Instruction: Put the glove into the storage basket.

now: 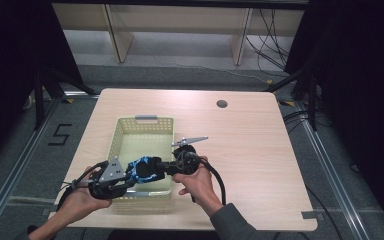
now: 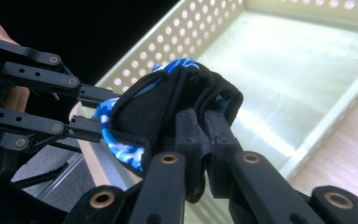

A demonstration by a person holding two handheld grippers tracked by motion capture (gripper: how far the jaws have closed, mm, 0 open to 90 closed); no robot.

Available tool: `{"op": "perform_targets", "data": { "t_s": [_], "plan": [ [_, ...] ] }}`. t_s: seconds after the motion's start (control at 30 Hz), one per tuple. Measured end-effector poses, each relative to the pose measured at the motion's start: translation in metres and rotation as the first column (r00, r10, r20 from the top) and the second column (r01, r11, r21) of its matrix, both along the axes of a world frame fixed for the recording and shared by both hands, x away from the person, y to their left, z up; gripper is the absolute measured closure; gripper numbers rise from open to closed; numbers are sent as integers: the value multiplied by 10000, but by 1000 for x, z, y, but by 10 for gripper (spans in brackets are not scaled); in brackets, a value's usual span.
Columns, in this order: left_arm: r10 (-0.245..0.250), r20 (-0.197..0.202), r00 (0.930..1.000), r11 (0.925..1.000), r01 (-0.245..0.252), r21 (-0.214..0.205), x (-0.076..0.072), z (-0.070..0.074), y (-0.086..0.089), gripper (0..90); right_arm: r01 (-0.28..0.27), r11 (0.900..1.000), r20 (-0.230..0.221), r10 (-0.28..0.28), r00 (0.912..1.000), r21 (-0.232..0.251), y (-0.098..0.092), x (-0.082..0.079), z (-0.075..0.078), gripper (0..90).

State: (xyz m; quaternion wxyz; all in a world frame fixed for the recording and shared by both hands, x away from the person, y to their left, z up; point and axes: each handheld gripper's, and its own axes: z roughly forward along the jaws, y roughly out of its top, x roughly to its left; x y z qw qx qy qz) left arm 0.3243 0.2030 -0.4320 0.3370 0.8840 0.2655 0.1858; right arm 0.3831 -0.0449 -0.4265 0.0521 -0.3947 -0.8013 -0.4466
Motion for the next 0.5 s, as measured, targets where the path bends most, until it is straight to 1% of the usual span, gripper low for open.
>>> {"op": "perform_targets", "data": {
  "t_s": [0.03, 0.07, 0.1, 0.13, 0.17, 0.2, 0.23, 0.27, 0.3, 0.33, 0.37, 0.4, 0.43, 0.47, 0.5],
  "plan": [
    [77, -34, 10000, 10000, -77, -21, 1, -2, 1, 738, -50, 10000, -41, 50, 10000, -23, 3, 1, -3, 862],
    [43, -118, 9999, 9999, -42, 99, 2, -3, 3, 737, -81, 10000, -111, 81, 9999, -36, 5, 2, -5, 862],
    [82, -190, 9998, 10000, -82, -21, 3, -5, 4, 737, -19, 9998, -142, 17, 9999, -197, 7, 3, -6, 862],
    [140, -271, 9995, 9999, -139, 39, 4, -6, 6, 736, -65, 9998, -122, 63, 9999, -175, 8, 4, -8, 861],
    [57, -307, 9995, 10000, -55, 73, 6, -8, 7, 735, 116, 9996, -320, -124, 9994, -248, 12, 3, -9, 862],
    [177, -494, 9986, 9998, -179, -35, 7, -10, 8, 733, 110, 9994, -220, -118, 9997, -335, 13, 4, -11, 862],
    [217, -624, 9978, 9998, -219, -19, 8, -12, 9, 732, 67, 9993, -322, -79, 9995, -361, 16, 4, -13, 862],
    [57, -681, 9977, 10000, -55, 35, 10, -12, 10, 729, 63, 9988, -367, -81, 9993, -477, 17, 4, -15, 862],
    [213, -823, 9964, 9997, -222, -107, 10, -14, 10, 724, 166, 9977, -406, -193, 9990, -652, 19, 5, -17, 862],
    [67, -875, 9961, 9999, -80, -147, 11, -14, 11, 717, 133, 9974, -338, -158, 9993, -710, 20, 5, -18, 862],
    [-98, -1013, 9948, 9998, 80, -179, 12, -15, 13, 701, 211, 9965, -411, -244, 9989, -805, 22, 5, -18, 861],
    [-109, -1162, 9932, 9996, 77, -285, 14, -15, 15, 686, 258, 9960, -442, -297, 9986, -860, 22, 5, -18, 861],
    [-126, -1220, 9925, 9993, 82, -366, 15, -16, 17, 638, 278, 9945, -464, -327, 9984, -1008, 23, 5, -20, 861],
    [-173, -1403, 9900, 9989, 111, -445, 16, -16, 18, 638, 278, 9945, -464, -327, 9984, -1008, 23, 5, -20, 861],
    [-93, -1507, 9885, 9984, 8, -559, 17, -14, 20, 603, 280, 9939, -476, -332, 9983, -1065, 24, 5, -20, 862]
  ]
}}
